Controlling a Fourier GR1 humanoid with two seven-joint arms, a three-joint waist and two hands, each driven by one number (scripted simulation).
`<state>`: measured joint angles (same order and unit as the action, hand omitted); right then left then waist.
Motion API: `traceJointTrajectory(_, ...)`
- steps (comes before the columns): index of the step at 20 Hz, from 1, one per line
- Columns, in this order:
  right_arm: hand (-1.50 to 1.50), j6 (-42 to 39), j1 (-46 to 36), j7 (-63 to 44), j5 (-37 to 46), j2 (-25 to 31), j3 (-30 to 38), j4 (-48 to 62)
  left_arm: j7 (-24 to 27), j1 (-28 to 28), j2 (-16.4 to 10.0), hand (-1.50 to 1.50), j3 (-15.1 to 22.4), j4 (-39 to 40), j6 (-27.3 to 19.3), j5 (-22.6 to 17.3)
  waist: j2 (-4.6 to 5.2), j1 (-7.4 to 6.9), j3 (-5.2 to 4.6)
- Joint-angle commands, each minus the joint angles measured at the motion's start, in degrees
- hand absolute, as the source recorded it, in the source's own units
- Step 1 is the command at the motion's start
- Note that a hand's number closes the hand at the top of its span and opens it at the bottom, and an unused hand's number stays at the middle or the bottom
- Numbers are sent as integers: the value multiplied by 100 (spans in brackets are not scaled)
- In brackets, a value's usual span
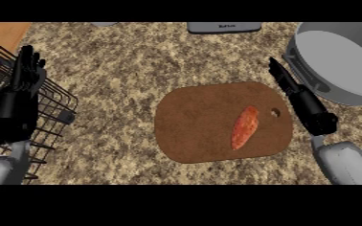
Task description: Pick the sweet potato from the cutting board and place it in the pot
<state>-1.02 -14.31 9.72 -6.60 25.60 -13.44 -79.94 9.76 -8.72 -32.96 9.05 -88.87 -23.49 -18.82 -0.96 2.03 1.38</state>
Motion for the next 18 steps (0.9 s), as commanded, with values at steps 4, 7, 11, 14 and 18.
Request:
traceJointTrajectory(4, -150, 14, -235, -696, -1167, -1164, 128, -256, -1250, -145, 855, 0, 56, -101, 683, 281, 106, -237, -129)
traceJointTrajectory(7, -150, -121, -646, -525, 986, 768, -392, -341, -1294, 105, 1108, 0, 352, -42, 704, 235, -32, -200, -369)
traceJointTrajectory(11, -150, 2242, 512, 48, 1194, -599, 130, -801, -1907, 174, 1377, 0, 504, -357, 568, 3, 21, 5, -134)
traceJointTrajectory(14, -150, 2056, 1216, -13, 1280, -84, 114, -2274, -1972, 140, 1268, 0, 313, -242, 649, -45, 35, 34, -145)
traceJointTrajectory(18, -150, 1758, 1951, -1110, 1841, 836, 112, -3260, -2259, 236, 1266, 0, 381, -604, 538, 18, 33, 0, -151)
